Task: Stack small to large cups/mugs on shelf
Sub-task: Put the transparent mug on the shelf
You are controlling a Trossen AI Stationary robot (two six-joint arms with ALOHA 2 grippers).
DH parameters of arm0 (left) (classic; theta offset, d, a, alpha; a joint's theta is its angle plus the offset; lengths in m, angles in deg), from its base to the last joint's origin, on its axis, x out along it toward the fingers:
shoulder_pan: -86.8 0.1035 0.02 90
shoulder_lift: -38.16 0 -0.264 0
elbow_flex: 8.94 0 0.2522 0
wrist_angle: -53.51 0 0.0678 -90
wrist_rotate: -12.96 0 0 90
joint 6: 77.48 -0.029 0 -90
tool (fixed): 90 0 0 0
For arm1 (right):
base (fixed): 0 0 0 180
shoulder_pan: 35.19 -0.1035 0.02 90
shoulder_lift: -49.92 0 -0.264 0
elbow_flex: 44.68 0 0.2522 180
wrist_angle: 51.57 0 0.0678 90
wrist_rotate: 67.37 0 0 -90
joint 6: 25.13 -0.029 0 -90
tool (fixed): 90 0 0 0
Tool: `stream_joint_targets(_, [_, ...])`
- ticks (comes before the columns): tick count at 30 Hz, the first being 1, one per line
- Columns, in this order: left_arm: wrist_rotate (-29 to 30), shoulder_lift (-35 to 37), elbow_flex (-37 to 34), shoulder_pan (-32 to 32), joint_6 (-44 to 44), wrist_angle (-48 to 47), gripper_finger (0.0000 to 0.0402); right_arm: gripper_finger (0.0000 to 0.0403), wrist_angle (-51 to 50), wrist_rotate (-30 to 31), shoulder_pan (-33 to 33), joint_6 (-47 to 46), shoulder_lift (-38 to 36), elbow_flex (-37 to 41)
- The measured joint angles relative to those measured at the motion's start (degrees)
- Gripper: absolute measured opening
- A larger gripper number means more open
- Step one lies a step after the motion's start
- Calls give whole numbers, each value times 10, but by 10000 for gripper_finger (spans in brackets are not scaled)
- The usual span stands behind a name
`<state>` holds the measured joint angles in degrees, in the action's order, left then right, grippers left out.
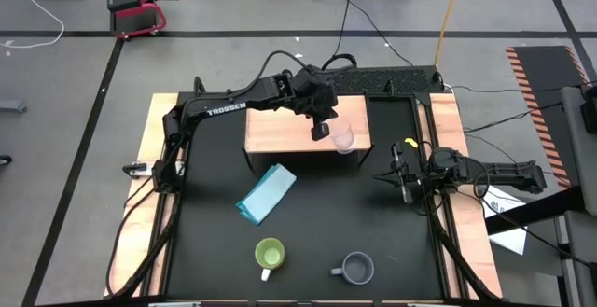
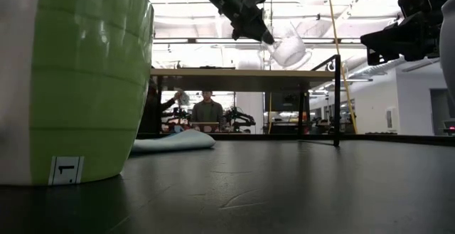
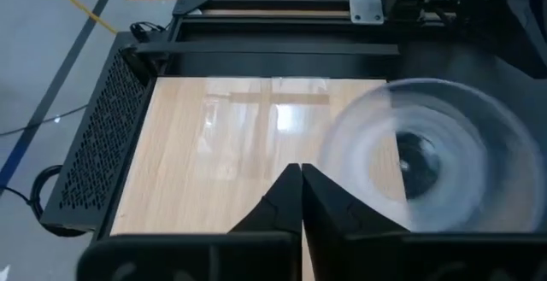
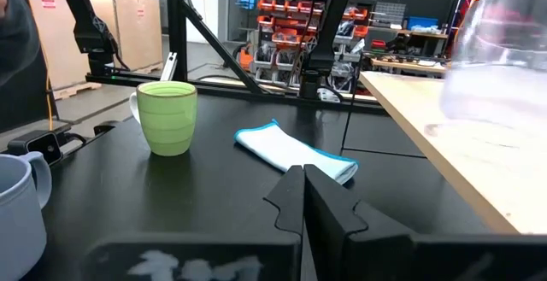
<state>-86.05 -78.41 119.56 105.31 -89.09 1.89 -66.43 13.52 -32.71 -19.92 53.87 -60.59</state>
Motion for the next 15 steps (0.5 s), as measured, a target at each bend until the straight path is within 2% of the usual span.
stream_joint_targets(15, [-12,-4,0,0,-1,-12,1,0,0,0,0,-7,0,0])
